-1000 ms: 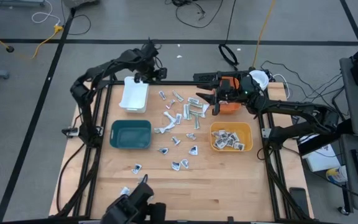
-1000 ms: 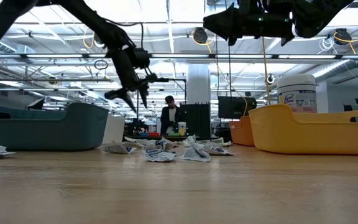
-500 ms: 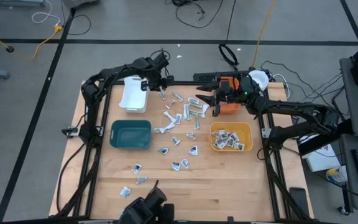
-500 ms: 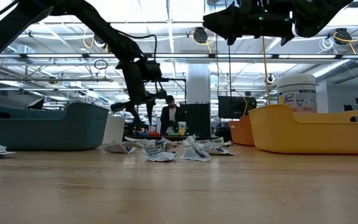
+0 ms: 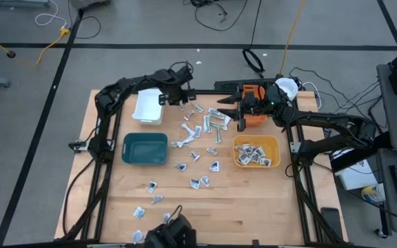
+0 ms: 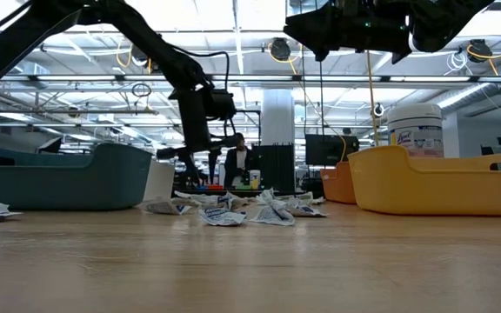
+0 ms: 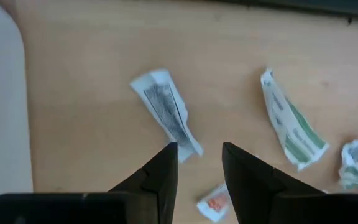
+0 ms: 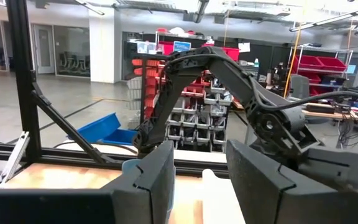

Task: Pick & Place First Aid Supplies
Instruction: Put the antibiotic ointment into the orange bin

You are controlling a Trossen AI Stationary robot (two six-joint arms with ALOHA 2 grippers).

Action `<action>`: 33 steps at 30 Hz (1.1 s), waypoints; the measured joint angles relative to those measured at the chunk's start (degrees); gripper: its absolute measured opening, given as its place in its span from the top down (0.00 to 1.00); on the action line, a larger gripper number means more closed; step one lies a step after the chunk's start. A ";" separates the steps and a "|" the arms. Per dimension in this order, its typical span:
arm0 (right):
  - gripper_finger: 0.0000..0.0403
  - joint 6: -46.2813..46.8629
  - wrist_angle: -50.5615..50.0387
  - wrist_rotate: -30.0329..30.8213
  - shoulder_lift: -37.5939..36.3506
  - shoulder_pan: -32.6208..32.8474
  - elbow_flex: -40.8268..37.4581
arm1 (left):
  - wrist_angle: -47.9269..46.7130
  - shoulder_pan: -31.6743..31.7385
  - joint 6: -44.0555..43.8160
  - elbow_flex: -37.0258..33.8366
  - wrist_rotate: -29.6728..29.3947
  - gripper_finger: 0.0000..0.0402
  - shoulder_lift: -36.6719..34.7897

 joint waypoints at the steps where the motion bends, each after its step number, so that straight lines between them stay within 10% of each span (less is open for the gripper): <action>1: 0.65 -0.07 -0.12 0.00 0.00 0.00 0.00 | 0.02 -0.27 0.13 0.00 -0.66 0.68 -0.01; 33: 0.65 -1.96 -3.00 -5.84 0.02 -0.02 0.00 | 0.70 -4.36 15.45 -0.04 -11.88 0.68 2.83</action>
